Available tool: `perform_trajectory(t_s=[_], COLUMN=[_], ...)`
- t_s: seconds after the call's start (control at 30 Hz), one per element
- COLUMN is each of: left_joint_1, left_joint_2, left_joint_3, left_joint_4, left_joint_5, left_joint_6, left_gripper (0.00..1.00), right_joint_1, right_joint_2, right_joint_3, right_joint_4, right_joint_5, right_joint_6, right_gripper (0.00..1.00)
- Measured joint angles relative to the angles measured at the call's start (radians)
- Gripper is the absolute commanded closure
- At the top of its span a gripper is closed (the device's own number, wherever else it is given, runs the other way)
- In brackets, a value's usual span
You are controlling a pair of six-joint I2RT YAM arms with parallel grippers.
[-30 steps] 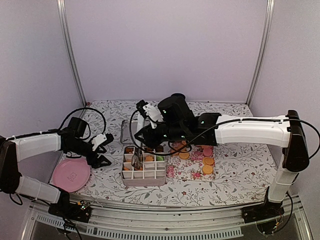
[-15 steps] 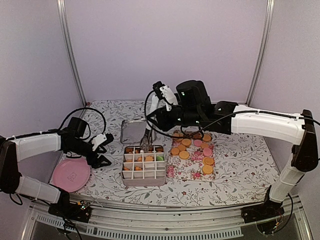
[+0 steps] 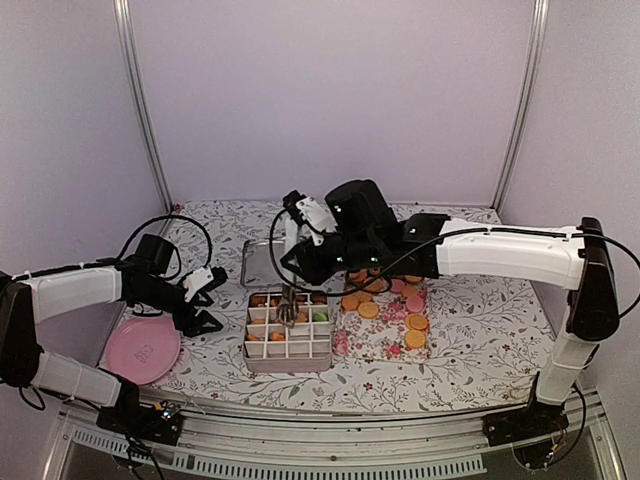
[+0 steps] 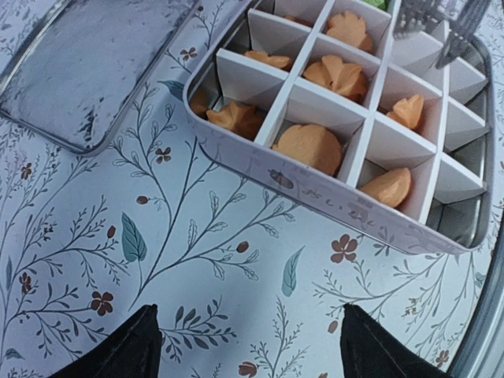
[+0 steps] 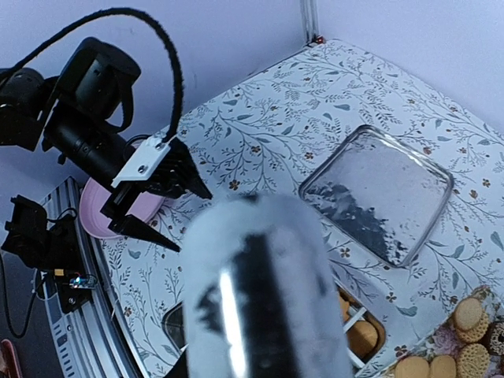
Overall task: Pack the cookies
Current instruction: Pick up the fake cookies from the plate.
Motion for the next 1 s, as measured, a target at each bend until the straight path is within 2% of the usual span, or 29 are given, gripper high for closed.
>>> perform_trajectory(t_s=[0.1,0.4,0.57,1.0], left_joint_1=[0.000,0.000,0.000,0.000], left_joint_2=[0.000,0.000,0.000,0.000], left_joint_3=[0.000,0.000,0.000,0.000], left_joint_4=[0.000,0.000,0.000,-0.005], left_joint_5=[0.000,0.000,0.000,-0.001], left_joint_6=[0.000,0.000,0.000,0.000], left_gripper=[0.21,0.20,0.20,0.20], right_joint_1=[-0.060,-0.281,-0.297,-0.297], right_joint_2=[-0.047,-0.242,-0.228,-0.114], right_joint_3=[-0.026,-0.190,-0.246,-0.248], right_joint_4=[-0.003,0.012,0.015,0.037], right_joint_5=[0.017,0.118,0.133,0.083], right_joint_6=[-0.002,-0.019,-0.031,-0.034], right_gripper=[0.66,0.66,0.64,0.62])
